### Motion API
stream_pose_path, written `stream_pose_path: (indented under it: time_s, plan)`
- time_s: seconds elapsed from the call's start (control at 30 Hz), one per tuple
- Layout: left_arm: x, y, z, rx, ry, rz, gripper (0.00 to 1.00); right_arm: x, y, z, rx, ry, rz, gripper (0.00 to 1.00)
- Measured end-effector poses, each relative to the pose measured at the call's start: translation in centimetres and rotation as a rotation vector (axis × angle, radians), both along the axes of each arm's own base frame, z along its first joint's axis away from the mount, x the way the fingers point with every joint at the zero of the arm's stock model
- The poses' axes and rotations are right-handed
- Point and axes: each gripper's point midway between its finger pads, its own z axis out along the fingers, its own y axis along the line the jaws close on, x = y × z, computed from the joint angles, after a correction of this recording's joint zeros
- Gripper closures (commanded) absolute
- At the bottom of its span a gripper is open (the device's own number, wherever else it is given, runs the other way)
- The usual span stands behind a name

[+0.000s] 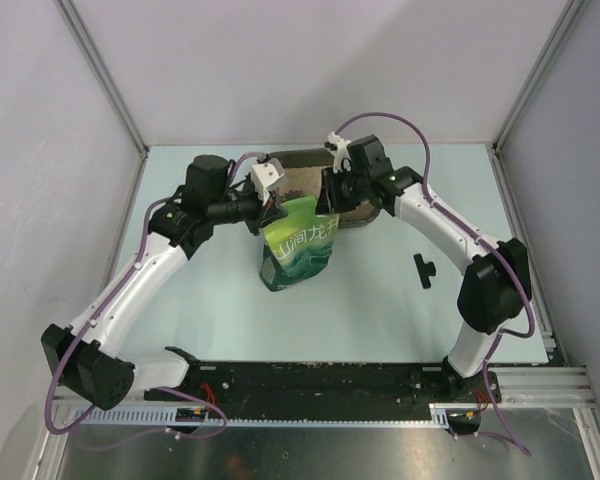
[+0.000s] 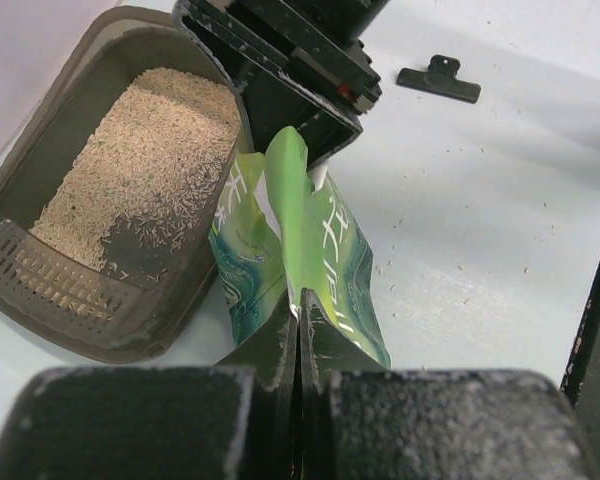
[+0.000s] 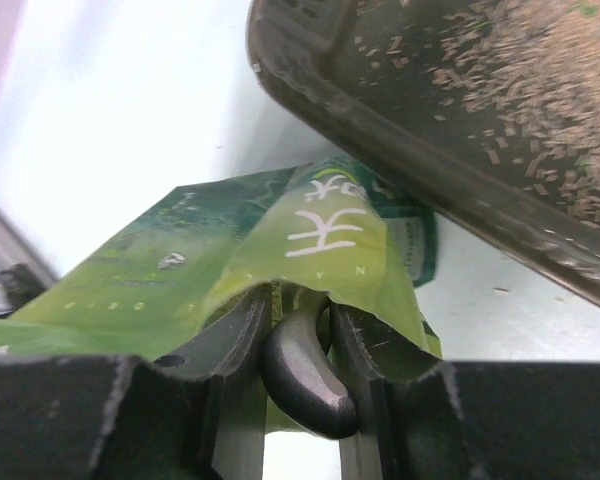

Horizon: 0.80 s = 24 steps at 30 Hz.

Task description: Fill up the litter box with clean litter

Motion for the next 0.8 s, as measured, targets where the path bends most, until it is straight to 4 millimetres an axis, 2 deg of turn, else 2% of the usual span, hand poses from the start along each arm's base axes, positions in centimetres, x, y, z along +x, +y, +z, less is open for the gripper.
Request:
stream_pose_path:
  time_s: [0.17, 0.4, 0.63, 0.8]
  plan:
    - [0.1, -0.1, -0.4, -0.001, -0.004, -0.001, 1.00, 0.3, 0.2, 0.0, 0.155, 0.140, 0.026, 1.00]
    - [-0.1, -0.1, -0.1, 0.029, -0.056, 0.010, 1.00, 0.9, -0.4, 1.8, 0.384, 0.330, 0.016, 1.00]
    - [0.4, 0.2, 0.5, 0.092, -0.144, 0.005, 1.00, 2.1, -2.7, 2.3, 0.538, 0.461, -0.048, 1.00]
    - [0.6, 0.6, 0.6, 0.155, -0.192, -0.013, 1.00, 3.0, -4.6, 3.7, 0.618, 0.504, -0.062, 1.00]
